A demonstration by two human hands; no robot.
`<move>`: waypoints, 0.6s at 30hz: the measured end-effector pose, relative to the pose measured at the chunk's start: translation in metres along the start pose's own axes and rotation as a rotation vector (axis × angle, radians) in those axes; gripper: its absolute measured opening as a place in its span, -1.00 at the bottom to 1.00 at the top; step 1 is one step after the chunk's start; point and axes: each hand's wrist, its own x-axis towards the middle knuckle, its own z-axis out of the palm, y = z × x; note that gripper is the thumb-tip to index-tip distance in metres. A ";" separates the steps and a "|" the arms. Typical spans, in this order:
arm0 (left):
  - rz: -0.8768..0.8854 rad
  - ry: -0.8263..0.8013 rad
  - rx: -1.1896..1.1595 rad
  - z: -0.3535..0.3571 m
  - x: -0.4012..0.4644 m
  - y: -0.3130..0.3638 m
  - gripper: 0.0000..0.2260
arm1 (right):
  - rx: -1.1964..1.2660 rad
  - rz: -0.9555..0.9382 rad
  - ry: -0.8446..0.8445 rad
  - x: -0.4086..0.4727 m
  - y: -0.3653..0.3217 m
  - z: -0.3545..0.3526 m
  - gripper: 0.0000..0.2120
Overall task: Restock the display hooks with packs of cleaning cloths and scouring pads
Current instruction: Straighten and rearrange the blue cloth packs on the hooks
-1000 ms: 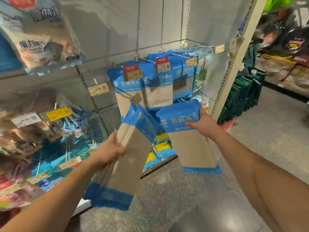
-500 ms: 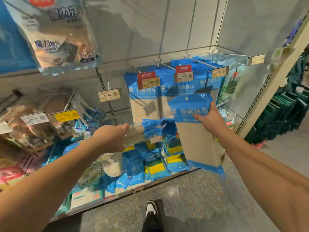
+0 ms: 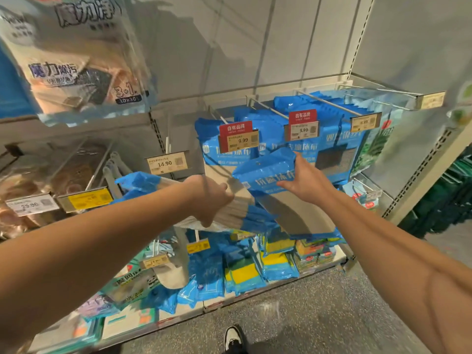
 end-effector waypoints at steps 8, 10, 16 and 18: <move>-0.075 -0.003 -0.081 -0.022 0.020 -0.024 -0.28 | 0.060 -0.001 -0.115 0.023 0.010 0.019 -0.54; -0.097 -0.014 -0.093 -0.024 0.026 -0.027 -0.23 | 0.081 -0.011 -0.119 0.026 0.010 0.020 -0.54; -0.125 0.048 -0.135 -0.022 0.027 -0.031 -0.31 | 0.146 -0.022 -0.134 0.038 0.020 0.018 -0.54; -0.146 0.061 -0.132 -0.021 0.019 -0.027 -0.34 | 0.176 -0.002 -0.144 0.040 0.022 0.015 -0.56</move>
